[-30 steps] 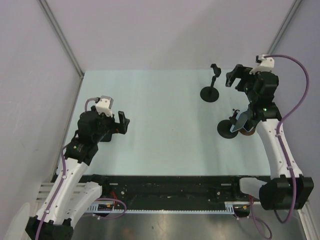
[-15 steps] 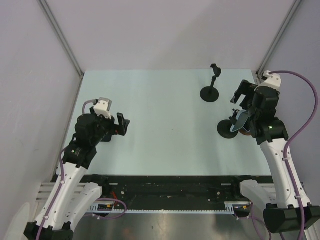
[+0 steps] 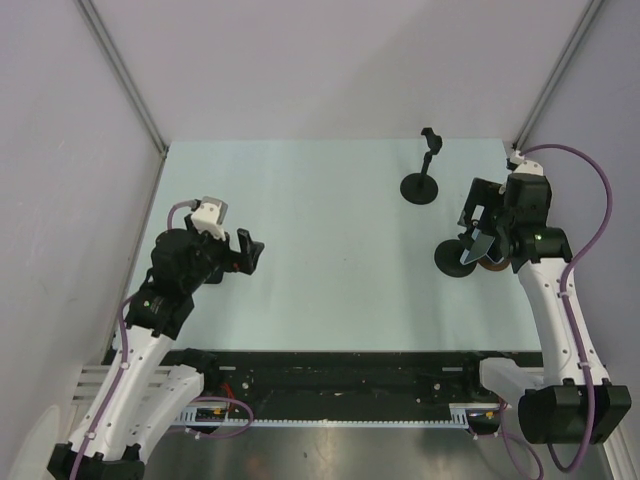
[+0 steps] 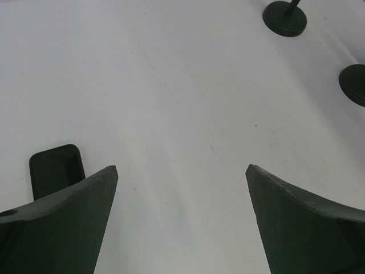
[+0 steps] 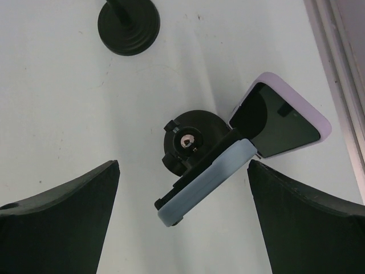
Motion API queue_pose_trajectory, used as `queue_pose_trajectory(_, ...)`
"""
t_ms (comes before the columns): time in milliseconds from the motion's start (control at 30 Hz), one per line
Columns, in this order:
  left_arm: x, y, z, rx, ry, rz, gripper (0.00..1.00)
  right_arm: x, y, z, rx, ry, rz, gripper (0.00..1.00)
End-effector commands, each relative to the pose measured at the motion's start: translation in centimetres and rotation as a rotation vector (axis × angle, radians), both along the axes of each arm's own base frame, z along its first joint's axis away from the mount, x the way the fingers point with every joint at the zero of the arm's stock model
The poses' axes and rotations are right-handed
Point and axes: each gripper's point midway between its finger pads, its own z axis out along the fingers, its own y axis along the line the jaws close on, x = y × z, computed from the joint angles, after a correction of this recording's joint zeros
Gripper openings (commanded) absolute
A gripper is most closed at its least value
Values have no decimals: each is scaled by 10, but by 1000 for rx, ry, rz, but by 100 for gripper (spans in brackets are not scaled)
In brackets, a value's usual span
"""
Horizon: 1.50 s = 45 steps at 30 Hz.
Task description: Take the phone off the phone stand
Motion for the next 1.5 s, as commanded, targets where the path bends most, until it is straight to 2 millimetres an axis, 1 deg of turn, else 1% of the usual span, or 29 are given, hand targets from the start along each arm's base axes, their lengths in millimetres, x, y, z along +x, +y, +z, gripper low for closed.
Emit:
queue_pose_trajectory(0, -1, -13, 5, -7, -27, -75, 100, 6, 5, -3, 27, 9, 54, 100)
queue_pose_trajectory(133, -2, -16, 3, -11, -19, -91, 100, 4, 10, -6, 42, 23, 79, 100)
queue_pose_trajectory(267, -1, -17, 1, -10, -10, -95, 100, -4, 16, -3, 49, 23, 101, 100)
queue_pose_trajectory(300, -1, -18, 1, -12, -8, -102, 100, -7, 17, 0, 48, 17, 102, 100)
queue_pose_trajectory(333, -1, -18, 0, -12, -3, -103, 100, -11, 22, -3, 64, 35, 127, 100)
queue_pose_trajectory(500, 0, -19, -3, -12, 9, -104, 100, -27, 35, -7, 118, 78, 174, 99)
queue_pose_trajectory(633, 1, -20, -5, -13, 16, -108, 100, -34, 33, -3, 106, 66, 166, 98)
queue_pose_trajectory(700, 1, -20, -5, -12, 18, -110, 100, -35, 25, -1, 79, 57, 131, 98)
queue_pose_trajectory(733, 1, -21, -5, -14, 19, -114, 100, -34, 20, -2, 62, 61, 110, 99)
queue_pose_trajectory(767, 1, -21, -6, -13, 20, -113, 100, -34, 6, -2, 17, 63, 46, 100)
queue_pose_trajectory(800, 1, -21, -7, -14, 24, -112, 100, -33, 0, -2, -2, 62, 17, 100)
queue_pose_trajectory(867, 1, -21, -6, -15, 21, -113, 100, -28, -13, 4, -46, 30, -44, 100)
queue_pose_trajectory(900, 1, -22, -6, -16, 22, -116, 100, -22, -15, 10, -55, 2, -54, 100)
queue_pose_trajectory(1033, 0, -22, -6, -16, 19, -123, 100, -7, -14, 17, -76, -28, -19, 100)
queue_pose_trajectory(1067, -1, -23, -6, -17, 19, -126, 100, -1, -8, 13, -68, -12, 20, 100)
queue_pose_trajectory(1100, -1, -23, -6, -18, 20, -127, 100, 4, -5, 14, -65, -13, 42, 100)
queue_pose_trajectory(1167, -1, -23, -4, -19, 14, -129, 100, 9, 3, 9, -58, 9, 101, 100)
queue_pose_trajectory(1200, -1, -23, -3, -20, 11, -129, 100, 14, 4, 4, -59, 29, 110, 100)
queue_pose_trajectory(1233, -2, -24, -4, -18, 13, -131, 100, 16, 2, 6, -77, 29, 115, 100)
queue_pose_trajectory(1300, -3, -25, -4, -18, 10, -137, 100, 19, -1, 4, -94, 46, 109, 100)
queue_pose_trajectory(1367, -3, -26, -3, -19, 7, -142, 100, 22, -4, 8, -113, 47, 106, 100)
queue_pose_trajectory(1467, -4, -28, -3, -18, 6, -150, 100, 24, -11, 5, -146, 74, 84, 100)
